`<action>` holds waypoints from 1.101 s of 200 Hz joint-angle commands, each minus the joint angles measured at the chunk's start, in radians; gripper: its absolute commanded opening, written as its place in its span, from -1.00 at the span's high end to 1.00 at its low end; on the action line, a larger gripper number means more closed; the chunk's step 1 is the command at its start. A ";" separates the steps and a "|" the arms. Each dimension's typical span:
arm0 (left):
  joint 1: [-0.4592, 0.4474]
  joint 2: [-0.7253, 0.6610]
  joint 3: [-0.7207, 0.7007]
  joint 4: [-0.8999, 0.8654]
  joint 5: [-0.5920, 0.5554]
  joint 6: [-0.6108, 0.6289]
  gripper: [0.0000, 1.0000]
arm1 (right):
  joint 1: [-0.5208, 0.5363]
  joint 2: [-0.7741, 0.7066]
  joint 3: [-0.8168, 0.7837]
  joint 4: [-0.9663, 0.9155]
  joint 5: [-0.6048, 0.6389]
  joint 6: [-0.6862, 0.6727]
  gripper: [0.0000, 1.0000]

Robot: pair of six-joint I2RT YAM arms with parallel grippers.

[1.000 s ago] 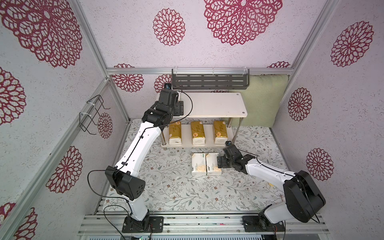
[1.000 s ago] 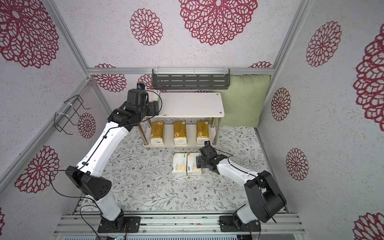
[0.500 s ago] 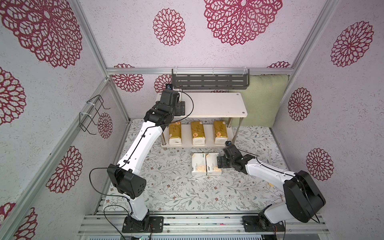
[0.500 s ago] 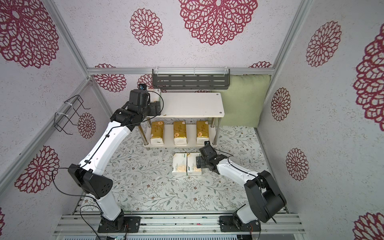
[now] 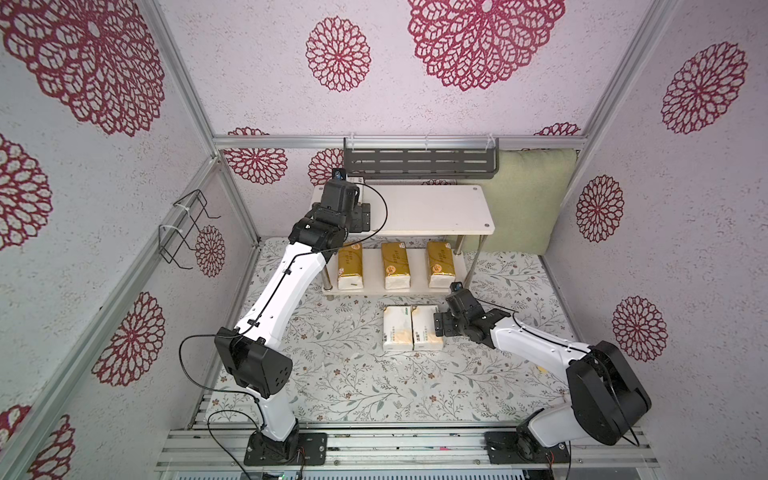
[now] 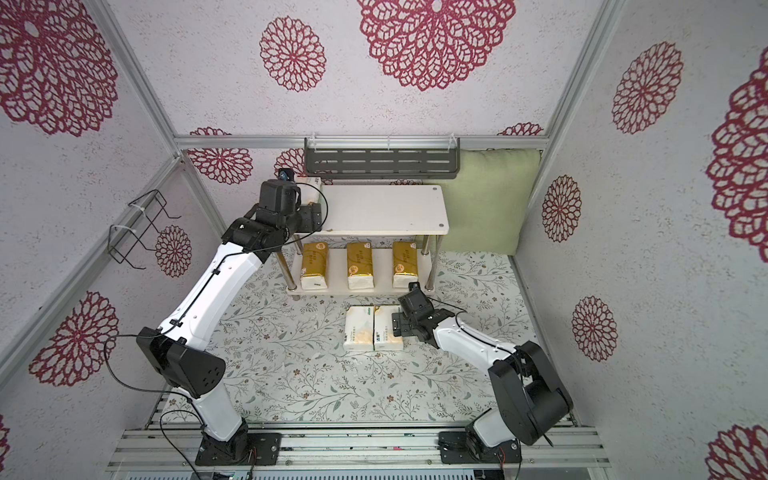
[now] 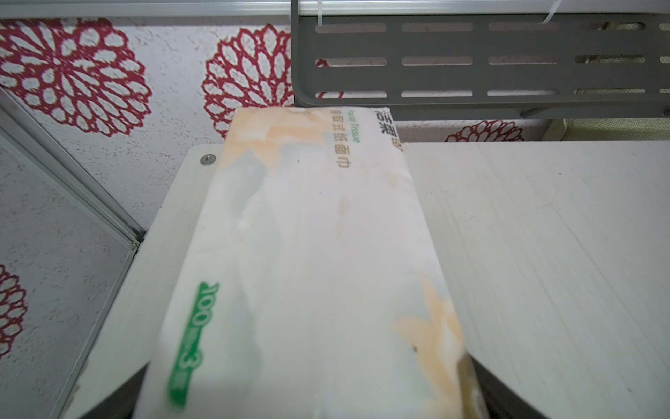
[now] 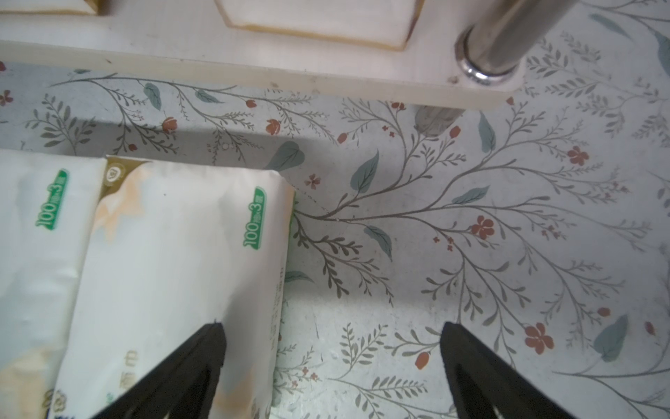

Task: Place the tissue boxes on the shelf by color
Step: Place a box of tissues on the shelf.

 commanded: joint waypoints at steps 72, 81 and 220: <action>0.004 -0.046 -0.022 0.045 0.011 0.005 -0.95 | 0.008 -0.024 0.008 -0.002 0.000 0.014 -0.98; 0.003 -0.045 -0.024 0.046 0.012 0.005 -0.95 | 0.008 -0.024 0.006 -0.001 0.001 0.014 -0.98; 0.002 -0.099 -0.055 0.129 0.021 0.006 -0.95 | 0.011 -0.027 -0.005 0.030 -0.008 0.009 -0.98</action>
